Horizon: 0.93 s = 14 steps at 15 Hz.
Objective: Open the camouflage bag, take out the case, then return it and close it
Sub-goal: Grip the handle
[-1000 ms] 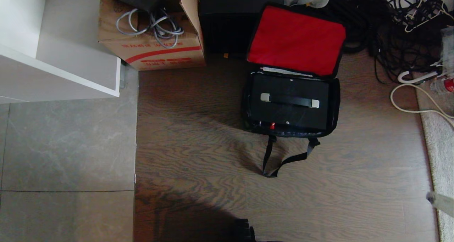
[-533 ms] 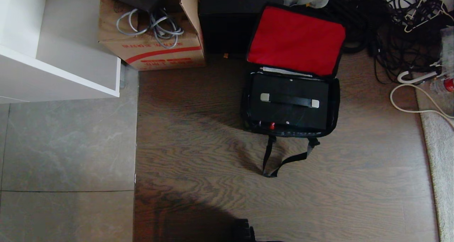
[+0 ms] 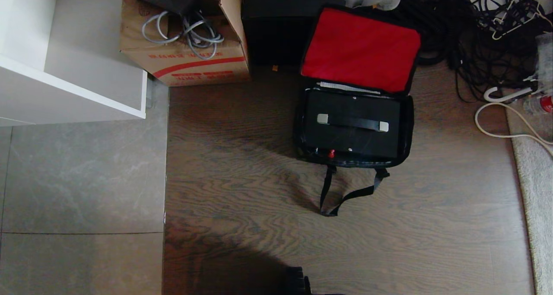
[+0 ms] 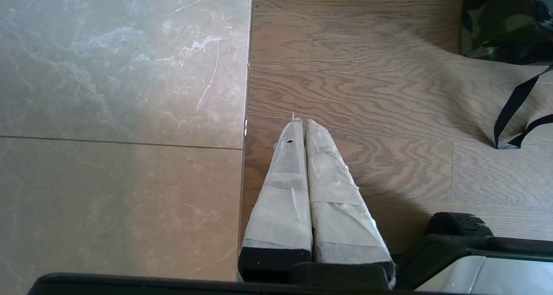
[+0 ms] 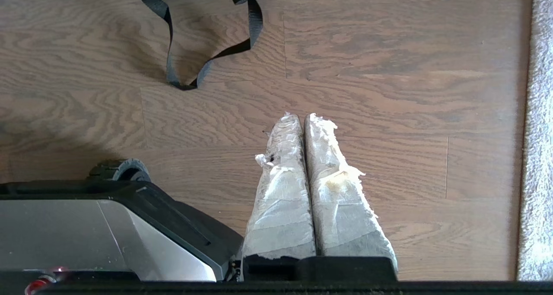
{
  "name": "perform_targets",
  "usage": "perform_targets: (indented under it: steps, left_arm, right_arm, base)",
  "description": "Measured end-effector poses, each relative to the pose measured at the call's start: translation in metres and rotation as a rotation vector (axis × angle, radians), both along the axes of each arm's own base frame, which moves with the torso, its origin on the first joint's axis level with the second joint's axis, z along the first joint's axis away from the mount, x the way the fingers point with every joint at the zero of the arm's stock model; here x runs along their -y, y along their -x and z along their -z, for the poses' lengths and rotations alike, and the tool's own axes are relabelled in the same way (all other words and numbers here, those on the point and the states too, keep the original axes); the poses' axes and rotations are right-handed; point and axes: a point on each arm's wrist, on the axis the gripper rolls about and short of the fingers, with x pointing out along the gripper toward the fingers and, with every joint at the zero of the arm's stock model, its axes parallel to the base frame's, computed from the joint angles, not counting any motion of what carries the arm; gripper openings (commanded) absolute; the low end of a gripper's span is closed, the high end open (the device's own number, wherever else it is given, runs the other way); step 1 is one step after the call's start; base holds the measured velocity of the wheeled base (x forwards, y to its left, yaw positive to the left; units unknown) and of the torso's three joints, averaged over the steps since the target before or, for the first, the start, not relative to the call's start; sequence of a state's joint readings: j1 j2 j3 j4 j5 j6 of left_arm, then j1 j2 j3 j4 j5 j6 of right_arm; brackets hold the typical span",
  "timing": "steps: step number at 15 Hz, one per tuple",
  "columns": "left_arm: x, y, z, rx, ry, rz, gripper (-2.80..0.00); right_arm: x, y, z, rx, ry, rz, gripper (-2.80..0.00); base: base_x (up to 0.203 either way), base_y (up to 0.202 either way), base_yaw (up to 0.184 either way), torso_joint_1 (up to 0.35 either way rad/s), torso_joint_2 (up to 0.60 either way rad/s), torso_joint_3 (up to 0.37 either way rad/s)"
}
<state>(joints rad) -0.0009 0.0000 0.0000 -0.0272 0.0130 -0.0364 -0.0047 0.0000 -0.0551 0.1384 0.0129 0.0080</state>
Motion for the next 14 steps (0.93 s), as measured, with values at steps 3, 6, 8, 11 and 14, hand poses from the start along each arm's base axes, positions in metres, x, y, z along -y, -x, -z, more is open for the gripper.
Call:
perform_targets:
  steps: [3, 6, 8, 11, 14]
  left_arm:
    - [0.0000, 0.0000, 0.0000, 0.000, 0.000, 0.000, -2.80]
    - [0.0000, 0.0000, 0.0000, 0.000, 0.000, 0.000, -2.80]
    - [0.0000, 0.0000, 0.0000, 0.000, 0.000, 0.000, -2.80]
    - [0.0000, 0.0000, 0.0000, 0.000, 0.001, -0.001, -2.80]
    - [0.0000, 0.0000, 0.0000, 0.000, 0.002, -0.001, -2.80]
  right_arm:
    - [0.0000, 0.0003, 0.0002, 0.002, -0.002, 0.000, -2.80]
    - [0.0000, 0.0003, 0.0002, 0.002, -0.003, 0.000, -2.80]
    - [0.0000, 0.0003, 0.0002, 0.002, -0.003, -0.001, -2.80]
    - [0.0000, 0.0003, 0.0002, 0.002, -0.002, 0.000, -2.80]
    - [0.0000, 0.0003, 0.0002, 0.001, -0.003, 0.000, -2.80]
  base:
    - [0.000, 0.000, 0.000, 0.000, 0.00, 0.000]
    - [0.000, 0.000, 0.000, 0.000, 0.00, 0.000]
    - [0.000, 0.000, 0.000, 0.000, 0.00, 0.000]
    - [0.000, 0.000, 0.000, 0.000, 0.00, 0.000]
    - [0.000, 0.000, 0.000, 0.000, 0.00, 0.000]
